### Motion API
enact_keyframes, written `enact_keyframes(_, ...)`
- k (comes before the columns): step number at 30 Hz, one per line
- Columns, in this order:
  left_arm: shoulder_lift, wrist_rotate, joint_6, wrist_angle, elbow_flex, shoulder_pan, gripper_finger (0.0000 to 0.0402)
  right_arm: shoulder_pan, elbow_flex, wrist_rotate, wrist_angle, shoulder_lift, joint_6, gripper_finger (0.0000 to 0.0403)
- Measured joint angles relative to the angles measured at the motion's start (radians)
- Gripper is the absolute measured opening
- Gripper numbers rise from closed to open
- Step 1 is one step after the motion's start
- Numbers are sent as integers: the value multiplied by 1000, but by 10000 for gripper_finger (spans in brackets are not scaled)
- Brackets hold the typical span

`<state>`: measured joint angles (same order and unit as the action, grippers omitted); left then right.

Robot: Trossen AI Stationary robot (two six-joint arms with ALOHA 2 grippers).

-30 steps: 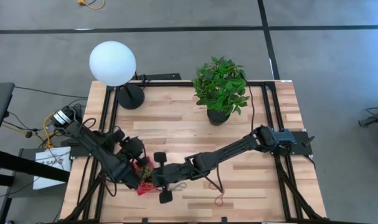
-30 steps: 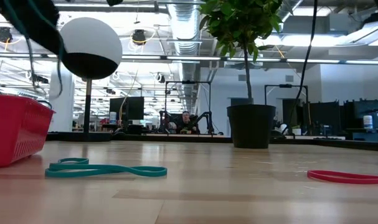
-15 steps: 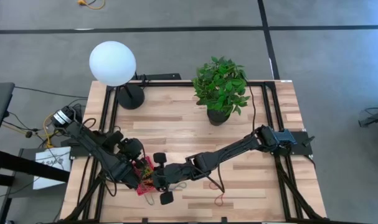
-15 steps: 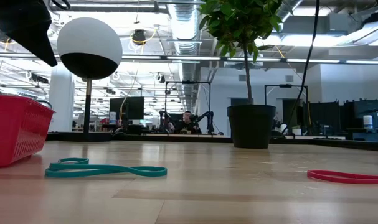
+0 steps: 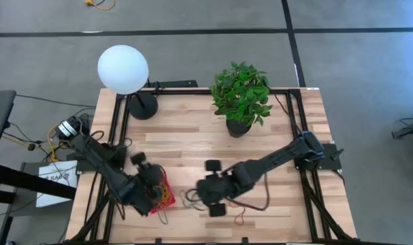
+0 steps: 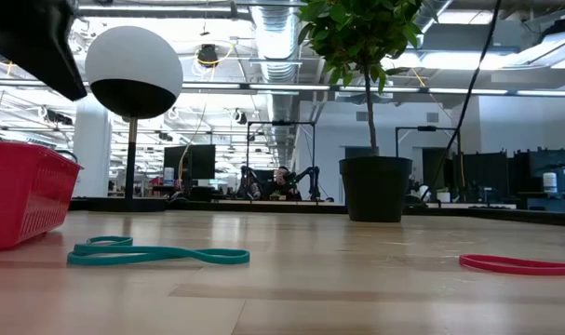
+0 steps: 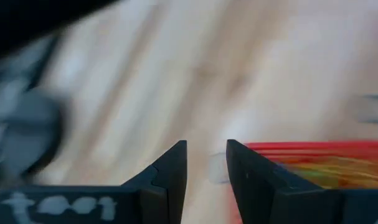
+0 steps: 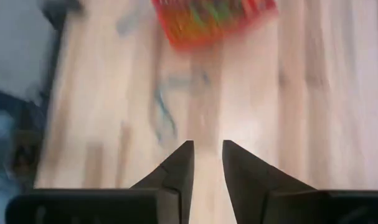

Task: Pick and place items into bin
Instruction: Put the blue rubber band into the red bin

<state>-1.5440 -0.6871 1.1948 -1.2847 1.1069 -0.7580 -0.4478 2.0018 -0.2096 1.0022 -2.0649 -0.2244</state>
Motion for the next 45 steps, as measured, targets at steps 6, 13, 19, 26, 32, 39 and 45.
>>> enact_keyframes(6, 0, 67, -383, 484, 0, -69, 103, -105, 0, -217, 305, 82, -196, 77)
enact_keyframes(13, -73, 232, -370, 601, 0, -93, 103, -266, -30, -574, 566, 153, -556, 77)
enact_keyframes(19, -177, 343, -276, 677, 29, -100, 103, -386, -164, -660, 542, 204, -682, 77)
enact_keyframes(26, -226, 336, -275, 667, 100, -117, 103, -438, -278, -669, 556, 212, -806, 77)
enact_keyframes(32, -226, 365, -481, 662, 100, -135, 103, -442, -314, -682, 554, 212, -823, 77)
enact_keyframes(39, -226, 372, -794, 636, 100, -135, 103, -442, -338, -684, 536, 212, -824, 77)
enact_keyframes(45, -226, 393, -791, 697, 51, -115, 103, -442, -339, -683, 522, 212, -824, 77)
